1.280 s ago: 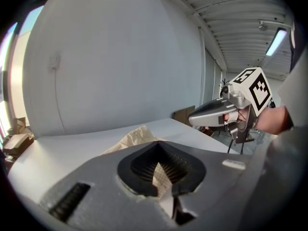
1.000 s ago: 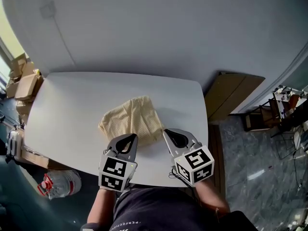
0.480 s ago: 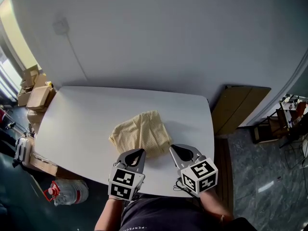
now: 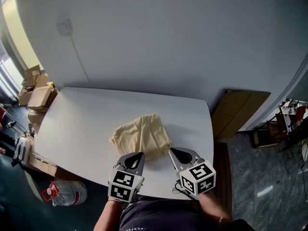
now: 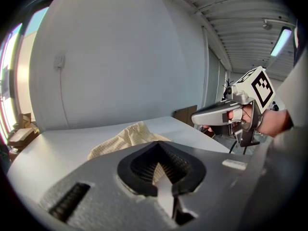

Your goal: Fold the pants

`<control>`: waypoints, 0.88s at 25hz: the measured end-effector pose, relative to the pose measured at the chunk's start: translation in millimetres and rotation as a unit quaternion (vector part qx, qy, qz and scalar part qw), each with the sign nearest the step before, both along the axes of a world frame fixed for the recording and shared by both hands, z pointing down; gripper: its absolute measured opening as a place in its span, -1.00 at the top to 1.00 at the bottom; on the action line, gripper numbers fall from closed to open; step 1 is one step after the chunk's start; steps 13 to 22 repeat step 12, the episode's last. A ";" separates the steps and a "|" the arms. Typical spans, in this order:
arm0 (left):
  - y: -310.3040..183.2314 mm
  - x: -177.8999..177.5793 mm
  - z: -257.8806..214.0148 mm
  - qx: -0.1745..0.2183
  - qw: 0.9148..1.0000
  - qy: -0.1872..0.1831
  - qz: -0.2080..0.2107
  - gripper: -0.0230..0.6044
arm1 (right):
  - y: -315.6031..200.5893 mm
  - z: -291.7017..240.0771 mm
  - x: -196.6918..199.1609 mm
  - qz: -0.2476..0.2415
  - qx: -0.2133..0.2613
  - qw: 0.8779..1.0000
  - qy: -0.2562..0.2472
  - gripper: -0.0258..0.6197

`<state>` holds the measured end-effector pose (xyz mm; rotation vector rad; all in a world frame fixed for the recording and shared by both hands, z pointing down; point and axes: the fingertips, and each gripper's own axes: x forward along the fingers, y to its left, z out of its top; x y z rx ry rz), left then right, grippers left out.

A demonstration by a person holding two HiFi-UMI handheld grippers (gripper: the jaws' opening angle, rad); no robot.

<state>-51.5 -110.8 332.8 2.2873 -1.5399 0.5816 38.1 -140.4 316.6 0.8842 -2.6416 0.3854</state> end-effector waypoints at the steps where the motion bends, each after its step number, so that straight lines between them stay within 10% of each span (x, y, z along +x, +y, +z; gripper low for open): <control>1: 0.5 0.5 0.7 -0.001 1.000 0.000 0.001 0.94 | -0.4 -0.4 0.6 0.001 0.001 1.000 0.000 0.92; 22: 0.5 1.8 -5.8 0.006 1.000 0.015 0.001 0.94 | 0.7 2.5 2.6 0.006 -0.002 1.000 0.003 0.92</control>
